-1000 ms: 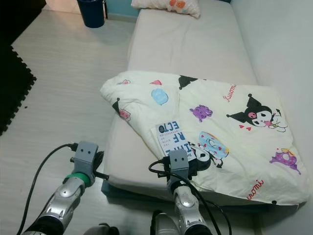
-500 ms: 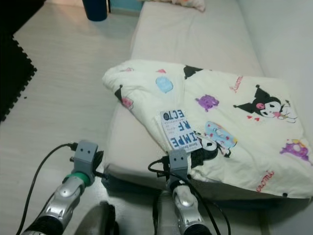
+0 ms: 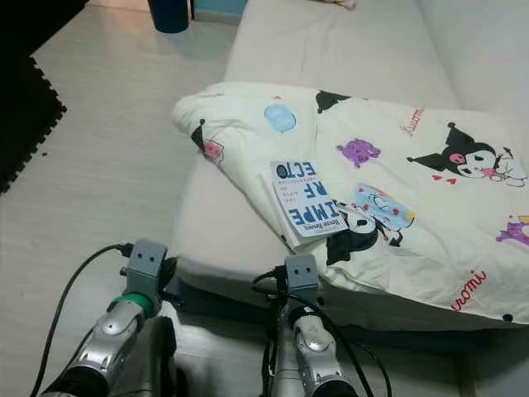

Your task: Clean up the room

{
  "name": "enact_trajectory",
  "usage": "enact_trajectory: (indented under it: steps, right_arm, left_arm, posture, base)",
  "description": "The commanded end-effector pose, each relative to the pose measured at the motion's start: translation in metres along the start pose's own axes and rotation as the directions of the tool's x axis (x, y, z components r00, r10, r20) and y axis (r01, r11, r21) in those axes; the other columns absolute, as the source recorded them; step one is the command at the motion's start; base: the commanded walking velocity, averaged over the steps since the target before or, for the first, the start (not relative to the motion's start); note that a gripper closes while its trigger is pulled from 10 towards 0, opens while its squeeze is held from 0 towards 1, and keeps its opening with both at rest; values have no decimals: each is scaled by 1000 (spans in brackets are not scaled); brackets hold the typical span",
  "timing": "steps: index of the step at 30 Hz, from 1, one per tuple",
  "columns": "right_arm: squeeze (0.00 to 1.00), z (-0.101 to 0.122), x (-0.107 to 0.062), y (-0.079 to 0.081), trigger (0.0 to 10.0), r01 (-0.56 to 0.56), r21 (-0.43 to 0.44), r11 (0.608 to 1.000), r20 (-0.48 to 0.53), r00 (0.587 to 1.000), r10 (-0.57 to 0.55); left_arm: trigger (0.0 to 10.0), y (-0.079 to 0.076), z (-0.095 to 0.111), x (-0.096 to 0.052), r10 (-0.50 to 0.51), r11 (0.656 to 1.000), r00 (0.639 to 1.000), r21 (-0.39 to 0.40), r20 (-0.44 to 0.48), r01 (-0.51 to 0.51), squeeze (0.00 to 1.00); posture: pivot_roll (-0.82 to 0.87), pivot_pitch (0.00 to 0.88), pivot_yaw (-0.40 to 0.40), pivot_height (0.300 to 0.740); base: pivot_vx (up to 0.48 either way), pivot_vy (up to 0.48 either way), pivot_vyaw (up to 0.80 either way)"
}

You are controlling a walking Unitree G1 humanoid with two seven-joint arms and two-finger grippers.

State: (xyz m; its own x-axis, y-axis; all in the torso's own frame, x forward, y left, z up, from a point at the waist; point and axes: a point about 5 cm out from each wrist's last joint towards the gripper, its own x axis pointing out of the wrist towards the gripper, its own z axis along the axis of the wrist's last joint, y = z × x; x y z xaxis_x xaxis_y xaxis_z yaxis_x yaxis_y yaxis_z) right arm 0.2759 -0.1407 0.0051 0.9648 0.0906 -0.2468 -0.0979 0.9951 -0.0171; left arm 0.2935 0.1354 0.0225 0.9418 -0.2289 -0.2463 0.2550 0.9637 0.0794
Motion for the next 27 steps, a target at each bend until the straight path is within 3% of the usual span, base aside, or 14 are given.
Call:
enact_trajectory:
  steps: [1,9,22,26,27]
  right_arm:
    - [0,-6,-3,1,10000,1,14,1000,-29,1000,-1]
    - [0,-5,-2,1,10000,-1,12,1000,-26,1000,1]
    - [0,-1,-1,-2,10000,24,15,1000,-1,1000,-24]
    - [0,8,3,-7,10000,79,93,993,27,996,-82]
    - [0,15,5,-9,10000,88,150,985,59,993,-98]
  left_arm:
    - [10000,0,-7,-3,3,1000,999,2,-32,-3,0]
    - [10000,1,-7,-3,9,1000,999,1,-33,-9,0]
    - [10000,0,-9,-4,1,1000,999,10,-36,-1,0]
    - [10000,0,-9,-4,3,1000,999,9,-34,-2,0]
    - [10000,0,-9,-5,4,1000,999,8,-32,-3,0]
  posture:
    - [-11,153,19,585]
    - [-9,159,13,560]
    - [-10,167,12,560]
    - [-9,171,11,560]
    - [-9,174,11,560]
  base:
    - [0,0,0]
    - [0,0,0]
    - [0,0,0]
    - [0,0,0]
    - [0,0,0]
